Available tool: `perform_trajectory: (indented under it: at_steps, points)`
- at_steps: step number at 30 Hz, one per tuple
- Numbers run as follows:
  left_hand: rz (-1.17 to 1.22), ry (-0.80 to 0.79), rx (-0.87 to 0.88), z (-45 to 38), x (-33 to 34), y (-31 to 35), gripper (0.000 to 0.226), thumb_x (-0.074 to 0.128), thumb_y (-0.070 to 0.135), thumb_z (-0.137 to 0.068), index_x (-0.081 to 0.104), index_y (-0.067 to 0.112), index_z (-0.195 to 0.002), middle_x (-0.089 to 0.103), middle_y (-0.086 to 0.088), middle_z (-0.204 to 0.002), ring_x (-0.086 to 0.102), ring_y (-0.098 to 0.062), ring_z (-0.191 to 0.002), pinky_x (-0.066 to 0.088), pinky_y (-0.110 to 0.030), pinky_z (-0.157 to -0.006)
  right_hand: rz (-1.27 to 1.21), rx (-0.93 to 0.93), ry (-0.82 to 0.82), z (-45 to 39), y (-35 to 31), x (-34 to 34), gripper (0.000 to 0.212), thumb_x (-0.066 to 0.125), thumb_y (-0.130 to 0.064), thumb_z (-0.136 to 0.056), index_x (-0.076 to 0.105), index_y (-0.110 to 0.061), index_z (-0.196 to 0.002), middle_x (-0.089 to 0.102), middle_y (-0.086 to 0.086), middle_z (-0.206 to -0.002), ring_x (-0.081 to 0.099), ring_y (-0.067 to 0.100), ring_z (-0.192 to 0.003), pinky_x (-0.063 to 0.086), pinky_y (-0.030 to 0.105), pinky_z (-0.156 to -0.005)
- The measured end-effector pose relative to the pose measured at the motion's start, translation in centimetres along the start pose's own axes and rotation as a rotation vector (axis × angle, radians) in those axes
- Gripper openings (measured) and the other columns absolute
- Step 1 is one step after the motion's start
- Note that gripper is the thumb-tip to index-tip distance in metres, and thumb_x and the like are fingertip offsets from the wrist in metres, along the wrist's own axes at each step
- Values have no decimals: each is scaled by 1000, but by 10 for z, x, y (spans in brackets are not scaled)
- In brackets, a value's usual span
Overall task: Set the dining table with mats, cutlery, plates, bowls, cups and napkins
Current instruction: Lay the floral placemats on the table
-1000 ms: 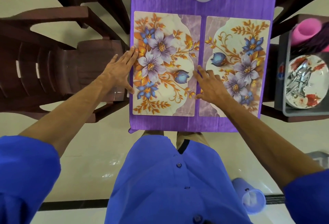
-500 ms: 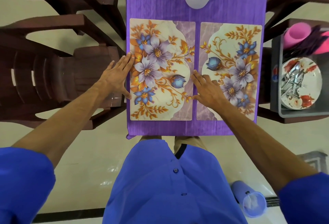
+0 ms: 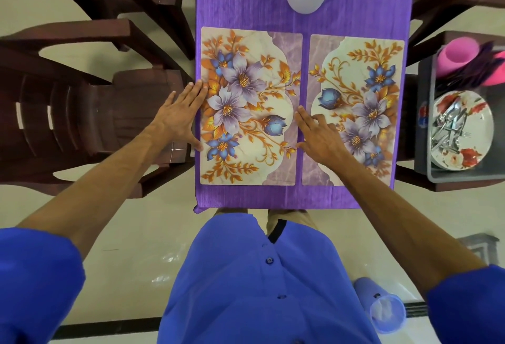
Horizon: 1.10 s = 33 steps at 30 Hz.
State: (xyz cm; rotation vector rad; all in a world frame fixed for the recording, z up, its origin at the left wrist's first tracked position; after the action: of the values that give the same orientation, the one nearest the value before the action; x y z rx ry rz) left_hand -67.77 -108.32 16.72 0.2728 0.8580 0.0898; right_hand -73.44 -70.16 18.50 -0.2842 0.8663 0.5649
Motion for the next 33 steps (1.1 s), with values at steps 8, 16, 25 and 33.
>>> perform_trajectory:
  at_steps: [8, 16, 25, 33]
  points:
    - [-16, -2, 10, 0, -1, -1, 159, 81, 82, -56, -23, 25, -162, -24, 4, -172, -18, -22, -159, -4, -53, -125, -31, -22, -23, -2, 4, -2, 109, 78, -49, -85, 12, -12, -164, 9, 5, -173, 37, 38, -138, 52, 54, -96]
    - [-26, 4, 5, -1, 0, -1, 161, 81, 82, -54, -24, 26, -162, -24, 4, -172, -13, -25, -160, 0, -56, -126, -75, -22, 26, -2, 4, -1, 105, 80, -42, -86, 18, -9, -163, 12, 7, -173, 41, 41, -132, 52, 56, -93]
    - [-28, 6, 0, -1, 2, -2, 161, 82, 81, -55, -24, 26, -162, -24, 4, -172, -13, -25, -160, 0, -57, -126, -62, -19, 38, -2, 3, -1, 103, 76, -46, -89, 16, -10, -164, 9, 5, -173, 40, 41, -134, 51, 57, -94]
    - [-59, 6, -24, 8, -2, 6, 159, 81, 81, -57, -22, 23, -162, -21, 2, -173, -16, -22, -160, -3, -54, -126, -36, 12, 10, -1, -3, -10, 102, 79, -33, -87, 15, -11, -163, 12, 7, -172, 37, 41, -138, 48, 57, -99]
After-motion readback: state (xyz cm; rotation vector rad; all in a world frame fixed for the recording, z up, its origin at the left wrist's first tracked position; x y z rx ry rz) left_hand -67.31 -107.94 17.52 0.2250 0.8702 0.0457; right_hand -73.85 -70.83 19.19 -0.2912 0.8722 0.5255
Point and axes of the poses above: each hand's wrist, its own z-axis away from the middle knuckle, its own x-axis out of the palm, y = z × x, the point moved 2 cm from there along -z, towards the middle knuckle
